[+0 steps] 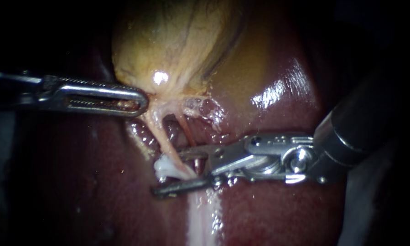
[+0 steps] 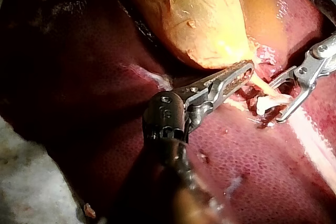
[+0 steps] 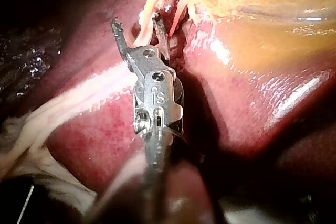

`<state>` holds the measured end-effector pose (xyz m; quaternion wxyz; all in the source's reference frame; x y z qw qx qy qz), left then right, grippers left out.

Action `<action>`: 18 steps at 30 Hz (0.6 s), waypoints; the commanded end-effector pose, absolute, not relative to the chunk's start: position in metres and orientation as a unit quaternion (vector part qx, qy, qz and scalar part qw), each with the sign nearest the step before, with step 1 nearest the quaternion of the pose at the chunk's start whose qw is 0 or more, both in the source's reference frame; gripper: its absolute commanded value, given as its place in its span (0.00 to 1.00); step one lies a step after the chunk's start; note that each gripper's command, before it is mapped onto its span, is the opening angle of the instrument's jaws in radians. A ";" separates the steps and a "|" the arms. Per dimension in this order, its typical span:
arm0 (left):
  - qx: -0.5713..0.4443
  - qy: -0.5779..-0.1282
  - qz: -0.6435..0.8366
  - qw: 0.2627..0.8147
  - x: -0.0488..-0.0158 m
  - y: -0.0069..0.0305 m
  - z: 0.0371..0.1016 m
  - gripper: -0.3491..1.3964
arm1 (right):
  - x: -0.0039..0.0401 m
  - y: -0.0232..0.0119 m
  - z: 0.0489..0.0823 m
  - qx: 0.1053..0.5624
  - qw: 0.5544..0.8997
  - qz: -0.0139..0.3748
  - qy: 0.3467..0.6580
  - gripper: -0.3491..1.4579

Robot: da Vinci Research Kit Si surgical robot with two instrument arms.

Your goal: Going back second clip left tube

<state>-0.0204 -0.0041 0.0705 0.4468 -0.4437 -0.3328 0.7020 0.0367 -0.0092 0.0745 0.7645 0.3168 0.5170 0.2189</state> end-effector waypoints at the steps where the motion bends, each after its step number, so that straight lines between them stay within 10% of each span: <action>1: -0.444 -0.333 0.702 0.447 -0.0204 -0.0041 0.0705 0.00 | 0.0366 -0.0091 0.0744 0.317 0.764 0.219 0.517 0.47; 18: -0.444 -0.333 0.702 0.447 -0.0203 -0.0040 0.0706 0.00 | 0.0340 -0.0090 0.0735 0.323 0.763 0.214 0.518 0.47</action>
